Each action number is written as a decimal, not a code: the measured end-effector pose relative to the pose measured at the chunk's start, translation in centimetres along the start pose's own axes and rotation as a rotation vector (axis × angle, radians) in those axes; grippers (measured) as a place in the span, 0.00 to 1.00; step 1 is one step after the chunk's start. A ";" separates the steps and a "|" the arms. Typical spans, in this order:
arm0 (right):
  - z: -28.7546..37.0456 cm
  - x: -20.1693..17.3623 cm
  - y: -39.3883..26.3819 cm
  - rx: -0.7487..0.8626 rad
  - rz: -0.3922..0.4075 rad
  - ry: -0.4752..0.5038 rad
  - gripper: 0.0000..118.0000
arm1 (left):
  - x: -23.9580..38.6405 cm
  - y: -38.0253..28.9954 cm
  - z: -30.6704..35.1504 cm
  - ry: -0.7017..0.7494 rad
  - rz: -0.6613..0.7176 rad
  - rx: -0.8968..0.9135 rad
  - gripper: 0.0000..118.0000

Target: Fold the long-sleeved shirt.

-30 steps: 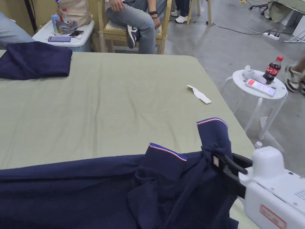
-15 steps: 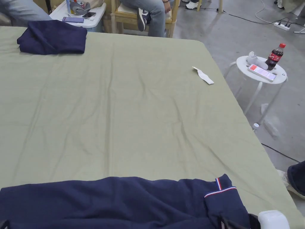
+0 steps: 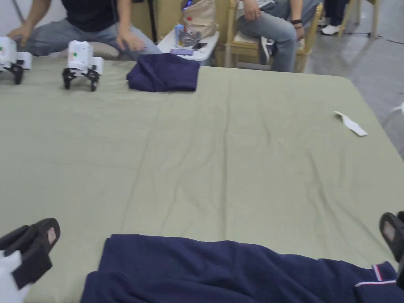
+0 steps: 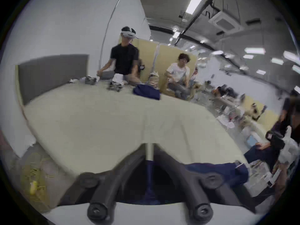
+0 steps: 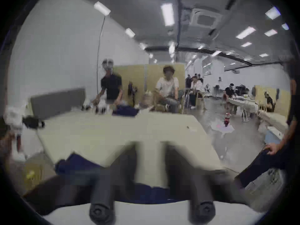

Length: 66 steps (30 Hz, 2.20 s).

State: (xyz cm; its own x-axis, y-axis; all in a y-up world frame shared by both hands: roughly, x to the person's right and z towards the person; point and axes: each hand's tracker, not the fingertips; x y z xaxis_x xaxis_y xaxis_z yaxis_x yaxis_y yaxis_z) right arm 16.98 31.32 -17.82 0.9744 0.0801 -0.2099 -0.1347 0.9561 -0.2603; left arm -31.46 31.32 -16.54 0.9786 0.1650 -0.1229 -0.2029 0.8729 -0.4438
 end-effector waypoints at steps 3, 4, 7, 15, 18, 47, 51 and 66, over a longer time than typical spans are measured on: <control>-4.0 -4.0 -2.3 -0.155 -0.039 0.135 0.00 | -1.8 -1.7 -0.7 -0.016 -0.033 -0.029 0.00; -4.7 -5.0 -3.2 -0.190 -0.058 0.185 0.00 | -1.8 -2.3 -1.0 -0.033 -0.021 -0.058 0.00; -6.2 -8.6 -4.8 -0.212 -0.098 0.319 0.00 | -3.1 -4.7 -2.9 -0.058 0.048 -0.171 0.00; -6.5 -10.6 -5.6 -0.312 -0.059 0.377 0.00 | -9.2 -5.3 -10.8 -0.162 0.222 -0.330 0.64; -5.6 -8.3 -6.1 -0.349 -0.099 0.319 0.00 | -12.7 -5.4 -16.2 -0.323 0.314 -0.540 0.79; -4.5 -5.5 -7.2 -0.425 -0.220 0.253 0.00 | -5.9 -10.2 -26.5 -0.485 0.350 -0.845 0.03; -3.9 -4.0 -7.1 -0.425 -0.223 0.220 0.00 | -5.7 -6.7 -25.2 -0.473 0.439 -0.668 0.03; -1.9 0.1 -7.5 -0.361 -0.321 0.132 0.00 | -18.0 5.2 -19.5 0.007 0.286 -0.541 0.03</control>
State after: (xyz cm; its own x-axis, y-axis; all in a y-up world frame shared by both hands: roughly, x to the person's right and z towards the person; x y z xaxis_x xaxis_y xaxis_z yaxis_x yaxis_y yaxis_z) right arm 17.78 23.65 -17.72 0.9491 -0.2605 -0.1769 0.0917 0.7660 -0.6362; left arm -50.76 23.96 -33.92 0.8829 0.3537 -0.3088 -0.4479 0.4372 -0.7799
